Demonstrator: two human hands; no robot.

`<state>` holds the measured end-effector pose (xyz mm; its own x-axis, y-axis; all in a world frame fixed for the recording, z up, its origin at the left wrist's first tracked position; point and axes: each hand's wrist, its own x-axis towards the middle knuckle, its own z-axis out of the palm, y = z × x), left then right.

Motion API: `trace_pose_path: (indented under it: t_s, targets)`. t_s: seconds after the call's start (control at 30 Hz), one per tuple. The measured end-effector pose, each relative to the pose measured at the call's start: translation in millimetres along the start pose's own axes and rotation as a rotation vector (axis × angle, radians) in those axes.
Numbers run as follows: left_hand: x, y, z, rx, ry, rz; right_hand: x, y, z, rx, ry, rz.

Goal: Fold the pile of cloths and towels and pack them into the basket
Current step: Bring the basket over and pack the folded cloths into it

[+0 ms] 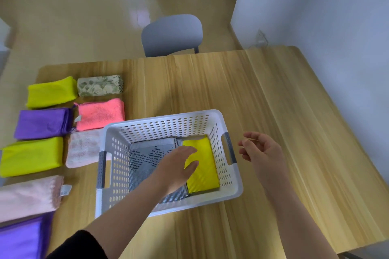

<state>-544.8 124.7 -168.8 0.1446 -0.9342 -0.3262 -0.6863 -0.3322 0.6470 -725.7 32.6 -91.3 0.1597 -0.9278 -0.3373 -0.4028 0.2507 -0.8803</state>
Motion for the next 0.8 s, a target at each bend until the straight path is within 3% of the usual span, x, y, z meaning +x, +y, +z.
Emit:
trace_pose_path:
  t_s: [0.17,0.37,0.8]
  targets:
    - [-48.5,-18.3,-31.4,-0.225,0.239,-0.018,-29.7,-37.0,44.4,-0.009,-0.112,-0.092]
    - [-117.6,-61.8,-78.2,-0.311,0.470,-0.010,-90.8,-55.1,124.7,0.006,-0.254,-0.164]
    - [-284.6,-240.2,-120.3,-0.327,0.492,-0.243,-221.3,-25.8,305.5,-0.158,-0.410,-0.062]
